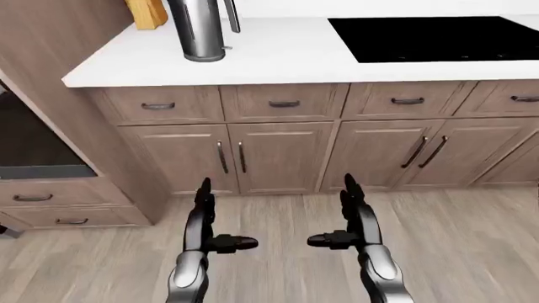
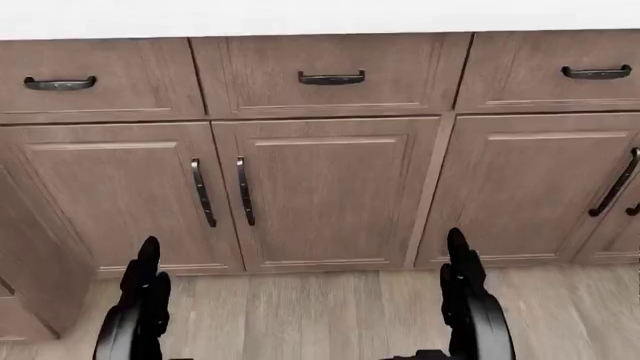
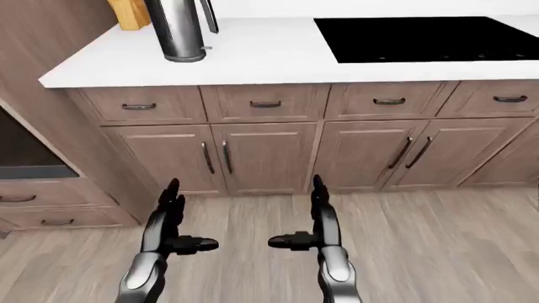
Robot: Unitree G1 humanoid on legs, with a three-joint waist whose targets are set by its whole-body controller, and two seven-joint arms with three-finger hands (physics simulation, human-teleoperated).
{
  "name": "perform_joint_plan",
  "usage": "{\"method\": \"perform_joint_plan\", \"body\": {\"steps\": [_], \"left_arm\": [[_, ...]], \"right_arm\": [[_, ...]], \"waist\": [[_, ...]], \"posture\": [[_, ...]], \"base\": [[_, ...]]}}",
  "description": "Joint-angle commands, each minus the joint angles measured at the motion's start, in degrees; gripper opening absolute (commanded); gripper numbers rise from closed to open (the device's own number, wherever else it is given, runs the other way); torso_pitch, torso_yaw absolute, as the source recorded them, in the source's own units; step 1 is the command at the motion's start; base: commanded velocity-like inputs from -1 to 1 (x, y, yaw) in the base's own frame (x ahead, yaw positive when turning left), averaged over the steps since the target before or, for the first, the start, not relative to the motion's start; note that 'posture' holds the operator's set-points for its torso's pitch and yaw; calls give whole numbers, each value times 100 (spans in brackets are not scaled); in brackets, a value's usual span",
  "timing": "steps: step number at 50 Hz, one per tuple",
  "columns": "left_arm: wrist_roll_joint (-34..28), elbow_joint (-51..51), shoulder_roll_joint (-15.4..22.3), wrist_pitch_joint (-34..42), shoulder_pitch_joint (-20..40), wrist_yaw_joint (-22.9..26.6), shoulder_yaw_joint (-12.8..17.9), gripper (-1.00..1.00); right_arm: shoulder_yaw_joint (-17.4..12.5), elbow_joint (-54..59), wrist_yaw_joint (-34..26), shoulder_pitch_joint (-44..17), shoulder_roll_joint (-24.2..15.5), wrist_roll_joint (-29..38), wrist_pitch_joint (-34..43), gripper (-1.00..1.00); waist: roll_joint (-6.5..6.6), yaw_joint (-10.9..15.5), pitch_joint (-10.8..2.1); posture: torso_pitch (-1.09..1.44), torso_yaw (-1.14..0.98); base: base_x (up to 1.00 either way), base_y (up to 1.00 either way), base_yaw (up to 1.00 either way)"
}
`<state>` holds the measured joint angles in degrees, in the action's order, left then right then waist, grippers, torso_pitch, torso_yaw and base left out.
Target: Press the button to open the lid of the electric kettle.
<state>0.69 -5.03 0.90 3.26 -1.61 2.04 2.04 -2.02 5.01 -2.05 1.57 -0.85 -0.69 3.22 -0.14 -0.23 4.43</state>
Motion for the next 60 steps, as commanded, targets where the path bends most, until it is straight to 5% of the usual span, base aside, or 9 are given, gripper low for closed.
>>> {"method": "perform_joint_plan", "body": {"steps": [1,3,5,7,8,22,29,43,60], "left_arm": [[51,509,21,-306,173,21,18,100],[51,524,20,-303,168,25,15,100],[44,552,17,-286,163,24,7,100],[49,565,16,-276,166,27,7,100],[54,569,14,-272,166,30,6,100],[173,2054,246,893,351,19,425,100],[237,2720,419,1357,466,98,844,100],[751,4284,1044,3060,1121,4,1885,100],[1492,5073,1830,4204,1652,-321,2696,100]], "right_arm": [[-19,-437,16,-191,-27,-6,-359,100],[-12,-473,15,-186,-29,6,-343,100],[-14,-491,22,-188,-29,15,-335,100],[-22,-498,14,-197,-34,7,-324,100],[-25,-491,15,-203,-36,9,-328,100],[-380,-1632,116,-636,-233,-240,985,100],[-662,-1976,178,-1022,-413,-471,1486,100],[-1583,-2525,608,-2317,-1444,-1218,2705,100],[-1920,-2697,799,-2831,-2207,-1791,3208,100]], "waist": [[-45,-12,-5],[-4,42,-354],[-37,38,-97],[-43,42,-397],[-43,45,-428],[-23,43,-520],[-10,49,-527],[-11,48,-425],[4,54,-321]], "posture": [[0,0],[0,0],[0,0],[0,0],[0,0],[0,0],[0,0],[0,0],[0,0]], "base": [[0,0,0],[0,0,0],[0,0,0],[0,0,0],[0,0,0],[0,0,0],[0,0,0],[0,0,0],[0,0,0]]}}
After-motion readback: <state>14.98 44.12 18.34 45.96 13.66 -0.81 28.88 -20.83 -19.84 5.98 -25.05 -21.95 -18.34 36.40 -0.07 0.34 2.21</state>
